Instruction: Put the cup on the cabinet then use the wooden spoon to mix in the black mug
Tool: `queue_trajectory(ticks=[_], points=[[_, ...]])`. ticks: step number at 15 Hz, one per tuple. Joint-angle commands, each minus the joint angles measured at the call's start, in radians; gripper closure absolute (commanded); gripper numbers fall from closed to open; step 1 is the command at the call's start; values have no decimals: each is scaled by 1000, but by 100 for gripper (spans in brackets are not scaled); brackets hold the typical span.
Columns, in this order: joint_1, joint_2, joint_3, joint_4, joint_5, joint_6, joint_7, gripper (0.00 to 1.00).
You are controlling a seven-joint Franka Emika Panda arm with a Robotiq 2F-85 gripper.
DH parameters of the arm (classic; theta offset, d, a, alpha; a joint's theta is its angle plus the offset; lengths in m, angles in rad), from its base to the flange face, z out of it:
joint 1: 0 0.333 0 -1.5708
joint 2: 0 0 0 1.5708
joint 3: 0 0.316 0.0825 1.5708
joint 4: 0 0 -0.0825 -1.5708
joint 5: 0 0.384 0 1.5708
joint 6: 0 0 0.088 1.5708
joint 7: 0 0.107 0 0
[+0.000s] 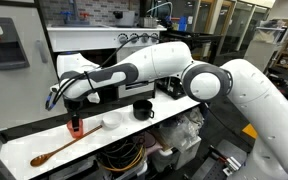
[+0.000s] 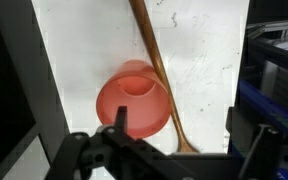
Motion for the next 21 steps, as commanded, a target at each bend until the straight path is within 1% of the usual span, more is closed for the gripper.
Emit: queue_trajectory(ticks=[1,2,3,11,21], points=[[15,61,-5,98,18,-40,-50,0],[16,70,-5,110,20,-44,-56,0],[7,73,9,105,8,-40,-54,0],[7,110,15,143,13,-63,-71,0],[13,135,18,167,4,-140,-72,0]])
